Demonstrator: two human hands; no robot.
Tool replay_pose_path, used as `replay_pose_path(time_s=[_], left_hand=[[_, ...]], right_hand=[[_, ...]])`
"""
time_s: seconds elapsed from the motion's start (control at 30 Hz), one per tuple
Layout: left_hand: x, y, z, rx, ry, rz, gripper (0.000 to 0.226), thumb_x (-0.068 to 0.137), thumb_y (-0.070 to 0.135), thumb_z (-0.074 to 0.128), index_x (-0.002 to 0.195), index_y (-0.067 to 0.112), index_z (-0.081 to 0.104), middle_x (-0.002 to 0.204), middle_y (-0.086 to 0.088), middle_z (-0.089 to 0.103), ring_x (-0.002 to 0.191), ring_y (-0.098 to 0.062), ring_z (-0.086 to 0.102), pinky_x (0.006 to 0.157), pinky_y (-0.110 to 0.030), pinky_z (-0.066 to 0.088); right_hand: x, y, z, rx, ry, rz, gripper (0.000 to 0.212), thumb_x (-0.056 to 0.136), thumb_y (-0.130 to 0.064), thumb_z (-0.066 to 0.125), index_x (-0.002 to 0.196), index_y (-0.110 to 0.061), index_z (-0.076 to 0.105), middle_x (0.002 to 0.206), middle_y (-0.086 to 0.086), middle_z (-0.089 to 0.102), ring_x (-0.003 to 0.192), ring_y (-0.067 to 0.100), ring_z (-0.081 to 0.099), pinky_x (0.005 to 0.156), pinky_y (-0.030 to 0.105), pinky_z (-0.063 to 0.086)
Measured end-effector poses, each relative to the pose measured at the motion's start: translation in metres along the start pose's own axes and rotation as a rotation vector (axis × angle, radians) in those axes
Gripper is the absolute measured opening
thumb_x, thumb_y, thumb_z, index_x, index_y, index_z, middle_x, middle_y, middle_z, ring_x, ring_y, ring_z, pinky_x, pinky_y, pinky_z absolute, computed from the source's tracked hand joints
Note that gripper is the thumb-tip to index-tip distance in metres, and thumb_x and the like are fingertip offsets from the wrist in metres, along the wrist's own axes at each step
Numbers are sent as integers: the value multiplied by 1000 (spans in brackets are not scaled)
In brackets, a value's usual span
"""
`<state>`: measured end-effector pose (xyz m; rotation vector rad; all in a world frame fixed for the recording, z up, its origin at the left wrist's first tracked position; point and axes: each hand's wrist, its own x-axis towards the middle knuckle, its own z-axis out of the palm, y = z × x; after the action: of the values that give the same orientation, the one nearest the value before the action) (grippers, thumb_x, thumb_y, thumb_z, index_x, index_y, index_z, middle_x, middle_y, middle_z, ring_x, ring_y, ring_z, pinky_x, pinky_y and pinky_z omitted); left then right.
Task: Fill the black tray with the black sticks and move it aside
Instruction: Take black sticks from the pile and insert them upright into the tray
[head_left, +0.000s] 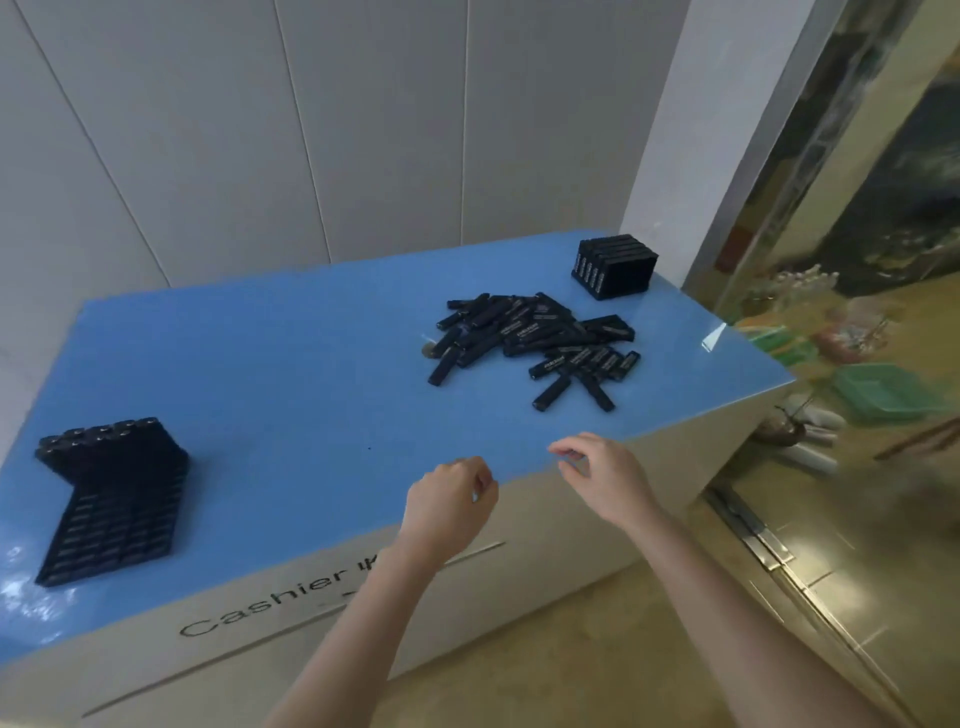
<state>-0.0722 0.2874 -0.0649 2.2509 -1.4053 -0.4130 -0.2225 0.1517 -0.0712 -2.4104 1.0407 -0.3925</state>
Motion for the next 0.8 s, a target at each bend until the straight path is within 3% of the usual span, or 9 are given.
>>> replay_pose_path(time_s=[0.33, 0.57, 0.67, 0.8], left_hand=[[69, 73, 40, 12, 0, 0, 22, 95, 30, 43, 103, 18, 60, 102, 8, 65, 90, -18, 59, 72, -27, 44], [142, 87, 55, 1, 73, -73, 20, 93, 25, 44, 101, 17, 60, 102, 5, 63, 90, -19, 57, 71, -29, 45], [169, 85, 57, 19, 100, -76, 21, 94, 20, 44, 108, 14, 58, 110, 3, 60, 100, -18, 54, 73, -29, 44], [205, 74, 60, 108, 122, -70, 26, 95, 16, 44, 119, 12, 53, 121, -1, 53, 118, -19, 44, 80, -29, 44]], right_hand=[[26, 90, -49, 68, 18, 58, 20, 90, -14, 55, 105, -20, 67, 101, -8, 65, 91, 8, 59, 81, 26, 49], [90, 139, -73, -12, -50, 29, 30, 90, -3, 47, 111, -17, 64, 110, -3, 64, 104, 15, 58, 89, 30, 47], [123, 152, -85, -173, -200, -56, 41, 89, 2, 44, 124, -16, 55, 125, -3, 53, 119, 17, 47, 94, 33, 43], [162, 157, -89, -234, -230, -133, 55, 85, 11, 38, 131, -17, 47, 133, -4, 43, 125, 16, 39, 90, 34, 44]])
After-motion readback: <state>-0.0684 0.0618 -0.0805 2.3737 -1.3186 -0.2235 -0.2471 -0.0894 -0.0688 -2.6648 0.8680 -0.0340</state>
